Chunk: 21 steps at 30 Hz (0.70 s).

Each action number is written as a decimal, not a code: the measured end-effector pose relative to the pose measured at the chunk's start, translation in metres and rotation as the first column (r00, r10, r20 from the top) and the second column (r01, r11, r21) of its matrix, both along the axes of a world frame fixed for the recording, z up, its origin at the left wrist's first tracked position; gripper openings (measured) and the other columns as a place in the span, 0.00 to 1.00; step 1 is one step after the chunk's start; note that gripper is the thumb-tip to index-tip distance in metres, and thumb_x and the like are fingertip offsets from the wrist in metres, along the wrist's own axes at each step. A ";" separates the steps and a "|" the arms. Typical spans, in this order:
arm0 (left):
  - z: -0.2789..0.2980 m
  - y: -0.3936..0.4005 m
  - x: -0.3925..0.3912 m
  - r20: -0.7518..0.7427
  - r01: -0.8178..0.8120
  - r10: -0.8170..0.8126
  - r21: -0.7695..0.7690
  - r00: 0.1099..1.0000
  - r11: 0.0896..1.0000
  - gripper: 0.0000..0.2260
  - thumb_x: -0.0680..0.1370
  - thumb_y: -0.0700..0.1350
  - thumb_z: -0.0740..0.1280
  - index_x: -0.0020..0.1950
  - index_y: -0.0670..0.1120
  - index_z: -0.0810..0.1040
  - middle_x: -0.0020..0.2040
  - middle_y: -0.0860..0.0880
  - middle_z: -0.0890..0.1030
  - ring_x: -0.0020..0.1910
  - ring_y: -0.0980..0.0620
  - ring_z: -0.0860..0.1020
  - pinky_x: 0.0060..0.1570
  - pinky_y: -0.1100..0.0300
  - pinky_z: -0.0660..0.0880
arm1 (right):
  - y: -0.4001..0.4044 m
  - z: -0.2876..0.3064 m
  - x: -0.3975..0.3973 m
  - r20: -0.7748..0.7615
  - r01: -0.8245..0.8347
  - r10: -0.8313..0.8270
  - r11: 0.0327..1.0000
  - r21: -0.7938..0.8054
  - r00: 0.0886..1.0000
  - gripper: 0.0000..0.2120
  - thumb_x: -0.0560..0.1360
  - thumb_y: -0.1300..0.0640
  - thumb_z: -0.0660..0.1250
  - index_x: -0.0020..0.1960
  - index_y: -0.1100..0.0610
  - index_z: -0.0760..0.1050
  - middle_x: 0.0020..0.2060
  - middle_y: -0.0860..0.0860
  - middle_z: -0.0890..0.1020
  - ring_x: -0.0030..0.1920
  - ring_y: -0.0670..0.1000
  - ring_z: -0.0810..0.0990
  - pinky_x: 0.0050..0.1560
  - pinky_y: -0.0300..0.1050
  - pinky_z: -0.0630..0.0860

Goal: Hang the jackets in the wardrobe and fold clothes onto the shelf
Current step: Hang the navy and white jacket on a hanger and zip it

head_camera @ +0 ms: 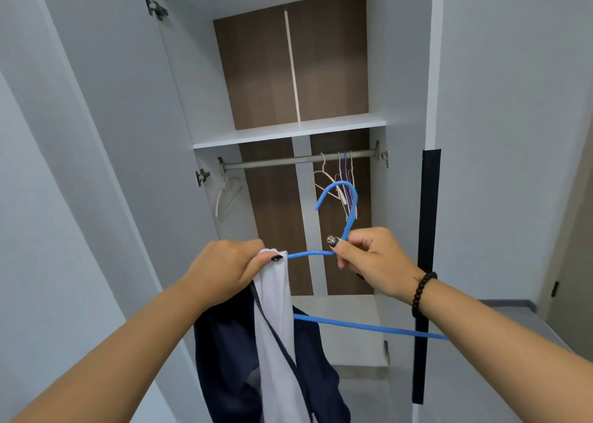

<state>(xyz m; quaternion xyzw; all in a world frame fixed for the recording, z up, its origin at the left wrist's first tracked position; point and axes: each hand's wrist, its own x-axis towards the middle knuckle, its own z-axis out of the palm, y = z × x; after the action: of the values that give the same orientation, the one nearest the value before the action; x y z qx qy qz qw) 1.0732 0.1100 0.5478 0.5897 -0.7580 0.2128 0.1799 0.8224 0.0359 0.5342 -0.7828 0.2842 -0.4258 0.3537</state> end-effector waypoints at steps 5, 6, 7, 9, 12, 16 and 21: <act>-0.012 -0.006 0.004 -0.300 -0.006 0.022 0.055 0.954 0.998 0.26 0.76 0.67 0.53 0.30 0.47 0.64 0.25 0.53 0.65 0.26 0.51 0.65 0.31 0.56 0.64 | -0.004 -0.008 0.000 -0.140 0.169 -0.216 0.943 -0.285 0.966 0.06 0.77 0.52 0.64 0.50 0.54 0.75 0.44 0.45 0.76 0.46 0.43 0.74 0.49 0.41 0.76; -0.011 -0.006 0.003 -0.356 -0.017 0.031 0.043 0.934 0.999 0.25 0.76 0.64 0.55 0.30 0.46 0.63 0.24 0.53 0.62 0.26 0.52 0.62 0.30 0.56 0.62 | 0.000 -0.011 -0.003 -0.071 0.221 -0.271 0.890 -0.400 0.960 0.06 0.77 0.55 0.64 0.53 0.54 0.75 0.49 0.45 0.76 0.51 0.43 0.73 0.54 0.42 0.75; -0.009 -0.006 0.002 -0.414 -0.034 0.040 0.020 0.909 0.999 0.24 0.77 0.61 0.57 0.29 0.46 0.61 0.24 0.53 0.60 0.25 0.54 0.60 0.30 0.58 0.60 | 0.002 -0.017 -0.006 0.027 0.265 -0.294 0.812 -0.521 0.955 0.08 0.76 0.57 0.63 0.53 0.56 0.76 0.52 0.48 0.76 0.55 0.45 0.72 0.59 0.42 0.72; -0.004 -0.007 0.001 -0.529 -0.080 0.044 -0.045 0.847 0.996 0.24 0.80 0.54 0.61 0.29 0.49 0.57 0.23 0.53 0.58 0.25 0.55 0.58 0.27 0.63 0.55 | 0.008 -0.033 -0.012 0.166 0.281 -0.237 0.627 -0.726 0.957 0.08 0.73 0.62 0.63 0.51 0.58 0.76 0.53 0.54 0.77 0.57 0.51 0.74 0.62 0.45 0.70; 0.005 -0.008 0.000 -0.676 -0.145 0.032 -0.112 0.736 0.983 0.24 0.81 0.49 0.63 0.29 0.50 0.55 0.24 0.54 0.56 0.25 0.55 0.57 0.25 0.65 0.53 | 0.019 -0.063 -0.007 0.074 0.090 -0.052 0.583 -0.808 0.996 0.08 0.71 0.67 0.64 0.48 0.60 0.76 0.46 0.56 0.79 0.47 0.53 0.77 0.50 0.46 0.76; 0.021 -0.007 -0.013 -0.742 -0.140 -0.014 -0.145 0.670 0.979 0.25 0.80 0.49 0.63 0.27 0.49 0.56 0.24 0.55 0.55 0.24 0.56 0.56 0.24 0.67 0.53 | 0.018 -0.092 0.018 -0.148 -0.058 -0.043 0.786 -0.616 0.988 0.09 0.73 0.65 0.64 0.53 0.61 0.77 0.46 0.52 0.79 0.44 0.50 0.77 0.45 0.47 0.77; 0.039 -0.004 -0.043 -0.713 -0.006 -0.146 -0.206 0.686 0.979 0.26 0.79 0.50 0.65 0.26 0.46 0.58 0.23 0.55 0.57 0.23 0.57 0.56 0.25 0.68 0.54 | 0.007 -0.105 0.055 -0.200 -0.167 0.185 0.981 0.100 0.962 0.36 0.70 0.48 0.71 0.72 0.42 0.56 0.65 0.38 0.66 0.66 0.38 0.67 0.66 0.40 0.68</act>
<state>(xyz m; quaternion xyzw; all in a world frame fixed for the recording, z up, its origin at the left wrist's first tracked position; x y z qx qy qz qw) 1.0303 0.1060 0.5871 0.5762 -0.6231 0.0279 0.5283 0.8773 0.0430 0.4297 -0.8299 0.2663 -0.2963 0.3905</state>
